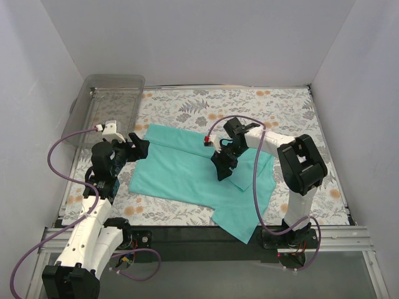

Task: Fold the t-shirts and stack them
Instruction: Fold the tshirt

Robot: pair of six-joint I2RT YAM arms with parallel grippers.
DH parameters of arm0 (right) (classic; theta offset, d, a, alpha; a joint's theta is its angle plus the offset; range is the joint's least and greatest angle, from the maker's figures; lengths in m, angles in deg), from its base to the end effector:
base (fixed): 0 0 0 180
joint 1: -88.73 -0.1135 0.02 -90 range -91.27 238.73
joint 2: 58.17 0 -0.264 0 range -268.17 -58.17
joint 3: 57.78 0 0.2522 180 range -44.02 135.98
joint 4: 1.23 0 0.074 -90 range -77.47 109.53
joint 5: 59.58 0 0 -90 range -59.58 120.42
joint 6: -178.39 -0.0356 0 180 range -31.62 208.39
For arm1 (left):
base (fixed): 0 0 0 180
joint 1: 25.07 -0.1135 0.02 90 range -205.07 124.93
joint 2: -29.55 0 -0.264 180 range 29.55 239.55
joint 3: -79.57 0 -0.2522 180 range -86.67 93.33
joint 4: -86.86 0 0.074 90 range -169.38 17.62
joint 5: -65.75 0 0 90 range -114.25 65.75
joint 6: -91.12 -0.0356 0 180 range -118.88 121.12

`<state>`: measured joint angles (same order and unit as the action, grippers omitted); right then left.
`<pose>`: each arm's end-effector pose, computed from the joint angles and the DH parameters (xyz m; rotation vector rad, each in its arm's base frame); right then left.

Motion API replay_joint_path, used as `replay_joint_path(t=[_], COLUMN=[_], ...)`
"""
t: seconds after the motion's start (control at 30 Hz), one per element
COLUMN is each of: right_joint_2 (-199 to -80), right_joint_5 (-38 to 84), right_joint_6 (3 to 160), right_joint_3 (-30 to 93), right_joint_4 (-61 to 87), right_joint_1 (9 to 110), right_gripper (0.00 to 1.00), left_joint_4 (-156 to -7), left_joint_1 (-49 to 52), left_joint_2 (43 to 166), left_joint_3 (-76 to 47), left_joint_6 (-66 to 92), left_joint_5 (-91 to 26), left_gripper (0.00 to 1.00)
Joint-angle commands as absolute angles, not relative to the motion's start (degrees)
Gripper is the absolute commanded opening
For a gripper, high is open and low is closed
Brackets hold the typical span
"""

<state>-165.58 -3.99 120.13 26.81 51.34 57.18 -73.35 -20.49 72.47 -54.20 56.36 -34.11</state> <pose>0.2942 0.2042 0.1676 -1.5445 2.2968 0.8558 0.1820 -0.0207 0.2769 -0.7189 1.8118 -0.8700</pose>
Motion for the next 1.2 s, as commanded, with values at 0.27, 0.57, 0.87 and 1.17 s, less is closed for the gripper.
replay_joint_path(t=[0.27,0.57,0.87,1.17], right_joint_2=[-160.1,-146.7,-150.1,-154.0], right_joint_5=[-3.2,-1.6,-2.1,-7.1], right_joint_6=[121.6,127.0,113.1,101.0], right_joint_3=[32.3,28.1,21.4,15.8], right_joint_4=[55.5,57.3,42.9,35.0], right_joint_1=[57.3,72.7,97.1,102.9], right_gripper=[0.60,0.68,0.50,0.41], left_joint_4=[-73.5,-68.0,-80.9,-82.3], left_joint_1=[-20.8,-20.8,-20.8,-17.9], left_joint_2=[71.9,73.7,89.4,118.3], left_joint_3=[-54.5,-51.8,-51.1,-29.6], left_joint_6=[56.0,68.0,75.5,76.4], left_joint_5=[-34.1,-34.3,-55.1,-52.8], left_gripper=[0.66,0.85,0.79,0.70])
